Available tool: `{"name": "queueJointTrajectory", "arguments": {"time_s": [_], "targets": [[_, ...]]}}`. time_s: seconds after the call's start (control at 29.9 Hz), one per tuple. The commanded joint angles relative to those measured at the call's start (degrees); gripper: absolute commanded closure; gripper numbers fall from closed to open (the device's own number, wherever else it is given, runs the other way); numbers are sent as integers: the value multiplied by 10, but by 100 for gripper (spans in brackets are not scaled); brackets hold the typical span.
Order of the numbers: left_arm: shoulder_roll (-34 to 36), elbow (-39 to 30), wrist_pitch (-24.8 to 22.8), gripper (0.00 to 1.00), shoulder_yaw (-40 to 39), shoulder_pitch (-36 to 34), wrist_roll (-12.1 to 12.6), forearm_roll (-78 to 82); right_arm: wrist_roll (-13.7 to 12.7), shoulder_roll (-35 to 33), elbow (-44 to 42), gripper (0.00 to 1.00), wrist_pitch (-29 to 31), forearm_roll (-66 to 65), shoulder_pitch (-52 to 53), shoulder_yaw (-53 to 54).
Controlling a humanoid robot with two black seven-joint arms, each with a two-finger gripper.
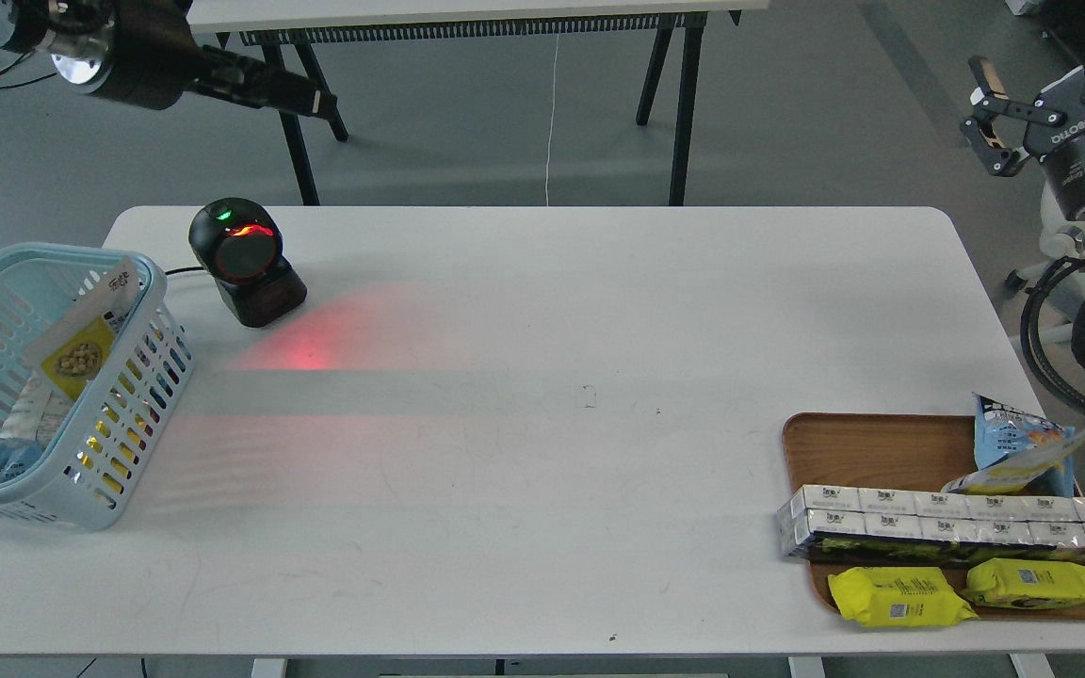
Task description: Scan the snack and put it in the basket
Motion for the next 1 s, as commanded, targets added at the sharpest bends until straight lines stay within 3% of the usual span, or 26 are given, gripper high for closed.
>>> {"name": "queueJointTrajectory", "arguments": {"time_s": [0.0, 0.23, 0.53, 0.77, 0.97], "targets": [[16, 5, 0, 4, -100, 11, 0, -110, 0, -1, 0, 0, 0, -1, 14, -2], [42, 9, 0, 3, -216, 100, 0, -303, 0, -33, 12, 0, 0, -3, 72, -76], [1, 65, 0, 3, -450, 331, 0, -332, 0, -69, 103, 0, 0, -59, 101, -132], [-36, 61, 0, 1, -539, 439, 0, -322, 0, -57, 128, 0, 0, -61, 92, -136], [-69, 56, 0, 1, -538, 463, 0, -311, 0, -30, 133, 0, 0, -62, 71, -159]]}}
